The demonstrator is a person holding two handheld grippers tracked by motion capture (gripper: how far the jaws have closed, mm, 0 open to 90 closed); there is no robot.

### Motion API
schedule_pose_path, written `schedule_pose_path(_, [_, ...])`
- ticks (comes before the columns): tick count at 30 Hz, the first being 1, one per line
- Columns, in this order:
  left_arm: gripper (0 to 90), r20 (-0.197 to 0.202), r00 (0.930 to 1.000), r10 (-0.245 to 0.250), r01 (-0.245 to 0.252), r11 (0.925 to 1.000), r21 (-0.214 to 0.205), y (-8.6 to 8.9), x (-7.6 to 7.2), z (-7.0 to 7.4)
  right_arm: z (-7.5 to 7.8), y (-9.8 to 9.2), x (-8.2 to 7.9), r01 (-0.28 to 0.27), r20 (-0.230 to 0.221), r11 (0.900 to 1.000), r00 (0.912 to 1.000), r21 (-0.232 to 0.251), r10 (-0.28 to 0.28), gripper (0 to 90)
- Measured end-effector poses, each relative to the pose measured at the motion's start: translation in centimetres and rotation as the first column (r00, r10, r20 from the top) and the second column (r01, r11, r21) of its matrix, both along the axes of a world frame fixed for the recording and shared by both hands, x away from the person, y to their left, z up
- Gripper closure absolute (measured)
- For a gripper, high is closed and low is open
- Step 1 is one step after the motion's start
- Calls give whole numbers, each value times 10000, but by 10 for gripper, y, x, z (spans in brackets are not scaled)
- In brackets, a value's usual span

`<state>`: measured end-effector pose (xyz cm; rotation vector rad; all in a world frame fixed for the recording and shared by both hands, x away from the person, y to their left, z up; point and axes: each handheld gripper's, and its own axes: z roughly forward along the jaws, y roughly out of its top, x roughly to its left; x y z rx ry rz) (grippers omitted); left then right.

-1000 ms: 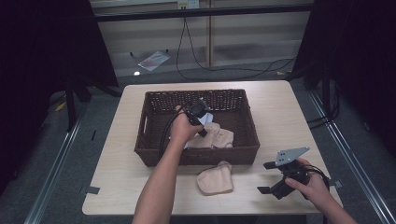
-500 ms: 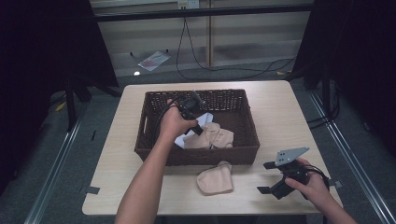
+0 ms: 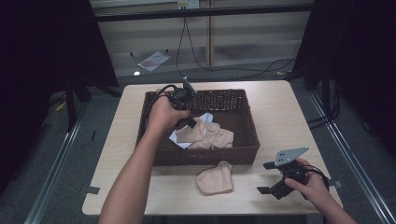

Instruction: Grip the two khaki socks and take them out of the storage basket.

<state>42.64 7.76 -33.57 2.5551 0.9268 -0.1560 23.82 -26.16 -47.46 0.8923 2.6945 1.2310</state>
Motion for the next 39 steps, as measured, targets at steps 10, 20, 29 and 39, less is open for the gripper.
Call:
schedule_pose_path(10, [808, -215, 9991, -363, 362, 9993, -37, -3, -14, 26, 0, 0, 0, 8, 12, 10000, 10000, -49, -8, 51])
schedule_pose_path(20, [808, -500, 9955, -806, 803, 9967, -67, -5, -29, 47, 0, 0, 0, -5, 14, 10000, 10000, -36, 5, 51])
schedule_pose_path(29, [808, -668, 9901, -1234, 1226, 9923, -155, -4, -45, 53, 0, 1, 0, 4, 7, 10000, 10000, -44, -4, 51])
schedule_pose_path(39, [806, -768, 9843, -1588, 1576, 9873, -220, -3, -63, 44, 0, 0, -1, -33, 16, 10000, 10000, -26, 33, 51])
